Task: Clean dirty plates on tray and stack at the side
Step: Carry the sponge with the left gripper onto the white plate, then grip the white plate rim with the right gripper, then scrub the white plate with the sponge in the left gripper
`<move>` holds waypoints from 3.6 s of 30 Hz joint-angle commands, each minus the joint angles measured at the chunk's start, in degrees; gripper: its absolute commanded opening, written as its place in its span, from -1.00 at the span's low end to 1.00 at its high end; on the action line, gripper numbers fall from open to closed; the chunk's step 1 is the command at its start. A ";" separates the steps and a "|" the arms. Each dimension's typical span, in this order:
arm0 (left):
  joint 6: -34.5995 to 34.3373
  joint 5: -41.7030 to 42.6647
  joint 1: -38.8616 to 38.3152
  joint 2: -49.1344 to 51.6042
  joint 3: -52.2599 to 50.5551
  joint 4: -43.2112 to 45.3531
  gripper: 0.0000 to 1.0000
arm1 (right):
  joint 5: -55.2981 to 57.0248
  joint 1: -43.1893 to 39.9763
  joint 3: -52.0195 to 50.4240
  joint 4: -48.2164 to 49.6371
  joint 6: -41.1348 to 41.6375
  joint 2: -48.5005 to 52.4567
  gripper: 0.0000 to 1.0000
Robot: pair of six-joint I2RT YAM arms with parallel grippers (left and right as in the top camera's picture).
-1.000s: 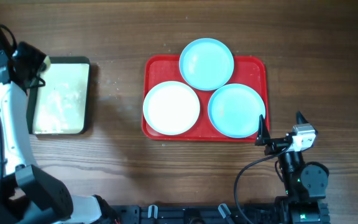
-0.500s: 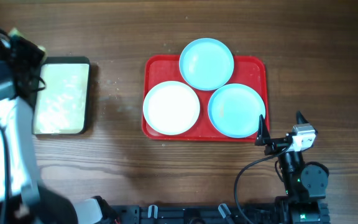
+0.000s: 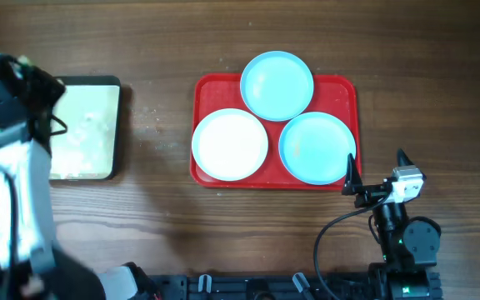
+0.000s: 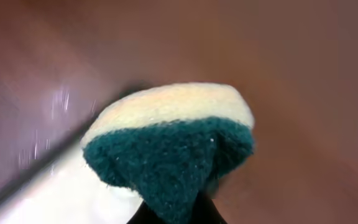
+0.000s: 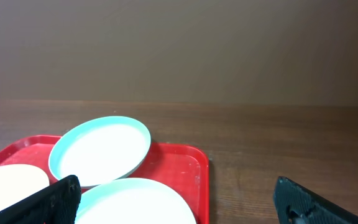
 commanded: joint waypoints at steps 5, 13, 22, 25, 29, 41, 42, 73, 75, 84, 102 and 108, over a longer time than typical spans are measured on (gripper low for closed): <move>1.60 0.59 0.04 -4.98 0.63 -2.47 -0.92 | 0.85 0.35 -0.07 0.13 -0.70 -0.24 1.00; -6.40 11.85 -5.70 -25.83 1.05 -14.25 -0.92 | 0.85 0.35 -0.07 0.13 -0.70 -0.24 0.99; -7.98 15.21 -39.95 0.33 -5.79 -15.50 -0.92 | 0.85 0.33 -0.07 0.13 -0.70 -0.24 0.99; -15.04 9.18 -47.74 10.67 -5.79 -12.24 -0.92 | 0.87 0.33 -0.07 0.13 -0.70 -0.24 0.99; -15.63 4.50 -52.78 17.70 -5.79 -8.22 -0.92 | 0.87 0.35 -0.07 0.13 -0.70 -0.24 0.99; -14.95 -1.38 -52.98 12.72 -2.27 -9.75 0.25 | -2.67 0.35 -0.07 2.62 2.40 -0.24 0.99; -14.95 -1.38 -52.98 11.45 -2.27 -9.92 0.41 | -3.26 0.35 -0.07 3.56 3.96 -0.26 0.99; -14.97 -1.62 -41.88 3.23 -2.36 -18.82 0.99 | -40.63 12.13 60.57 -7.98 21.33 87.36 0.99; -14.97 -1.62 -41.88 3.23 -2.36 -18.80 1.00 | -24.44 16.17 72.57 -30.73 14.08 97.04 0.99; -14.97 -1.62 -41.88 3.23 -2.36 -18.80 1.00 | -3.63 24.50 78.86 -36.02 12.00 107.91 -0.26; -15.02 -0.35 -42.21 3.23 -2.36 -18.78 0.99 | -7.39 24.57 73.00 -33.16 13.00 113.28 -0.57; -15.69 -0.11 -45.33 5.97 -2.62 -17.25 -0.01 | -7.17 24.57 73.00 -32.20 14.51 113.28 -0.83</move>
